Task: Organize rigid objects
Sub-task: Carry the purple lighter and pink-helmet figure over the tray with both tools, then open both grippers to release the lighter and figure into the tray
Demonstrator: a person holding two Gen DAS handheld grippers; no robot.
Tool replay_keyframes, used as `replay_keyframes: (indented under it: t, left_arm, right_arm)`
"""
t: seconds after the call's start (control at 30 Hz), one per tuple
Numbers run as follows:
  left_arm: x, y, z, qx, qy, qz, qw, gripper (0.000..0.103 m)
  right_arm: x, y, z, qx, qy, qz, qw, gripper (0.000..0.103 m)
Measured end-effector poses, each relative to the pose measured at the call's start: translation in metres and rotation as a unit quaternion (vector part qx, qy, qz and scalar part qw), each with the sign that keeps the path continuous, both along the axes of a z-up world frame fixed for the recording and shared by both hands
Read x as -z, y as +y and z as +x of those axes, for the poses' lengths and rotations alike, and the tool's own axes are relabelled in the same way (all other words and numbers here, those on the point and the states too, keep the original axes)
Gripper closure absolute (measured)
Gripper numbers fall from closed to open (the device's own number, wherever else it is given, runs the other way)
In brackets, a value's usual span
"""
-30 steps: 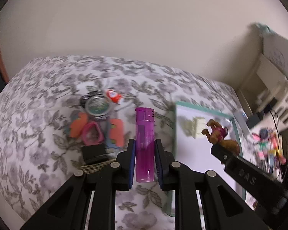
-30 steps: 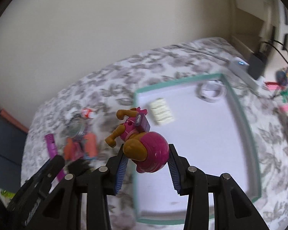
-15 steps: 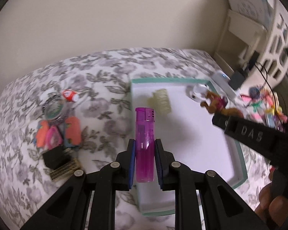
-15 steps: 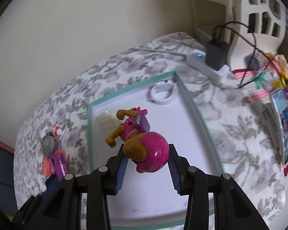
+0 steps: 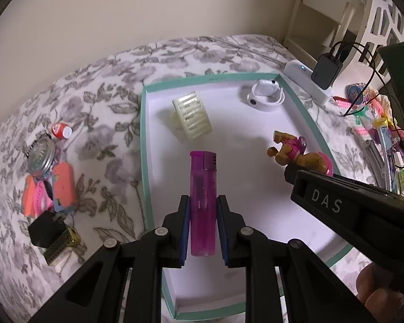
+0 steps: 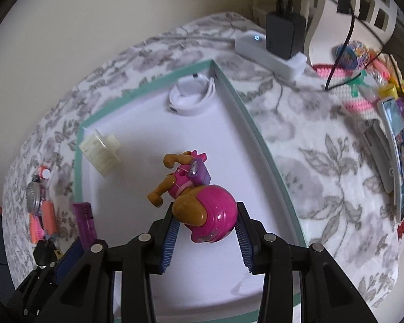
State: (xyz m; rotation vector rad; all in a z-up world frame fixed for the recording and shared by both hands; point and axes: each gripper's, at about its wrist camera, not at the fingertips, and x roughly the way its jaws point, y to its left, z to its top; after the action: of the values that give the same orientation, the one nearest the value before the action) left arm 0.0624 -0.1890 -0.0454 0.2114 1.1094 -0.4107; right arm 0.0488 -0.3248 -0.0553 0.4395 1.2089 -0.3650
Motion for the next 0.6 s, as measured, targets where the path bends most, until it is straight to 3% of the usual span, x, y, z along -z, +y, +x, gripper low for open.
replay_keyframes:
  t: [0.2, 0.3, 0.37, 0.43, 0.6]
  left_arm:
    - [0.017, 0.001, 0.000, 0.005, 0.019, 0.014, 0.9997, 0.083]
    - [0.017, 0.004, 0.001, 0.001, 0.028, 0.001, 0.9996, 0.081]
    - [0.015, 0.005, 0.001, 0.000, 0.027, -0.004, 0.9996, 0.078]
    - [0.012, 0.006, 0.001, -0.001, 0.022, -0.006, 0.9997, 0.067]
    - [0.002, 0.013, 0.002, -0.013, 0.009, -0.020, 0.9997, 0.065]
  right_arm:
    - [0.015, 0.006, 0.001, -0.012, 0.028, -0.002, 1.000, 0.060]
    - [0.017, 0.008, 0.002, -0.016, 0.036, -0.001, 0.999, 0.060]
    - [0.015, 0.009, 0.003, -0.017, 0.034, -0.007, 0.999, 0.059]
    - [0.011, 0.009, 0.003, -0.016, 0.030, -0.012, 0.999, 0.059]
    - [0.001, 0.011, 0.005, -0.018, 0.021, -0.020, 0.999, 0.059]
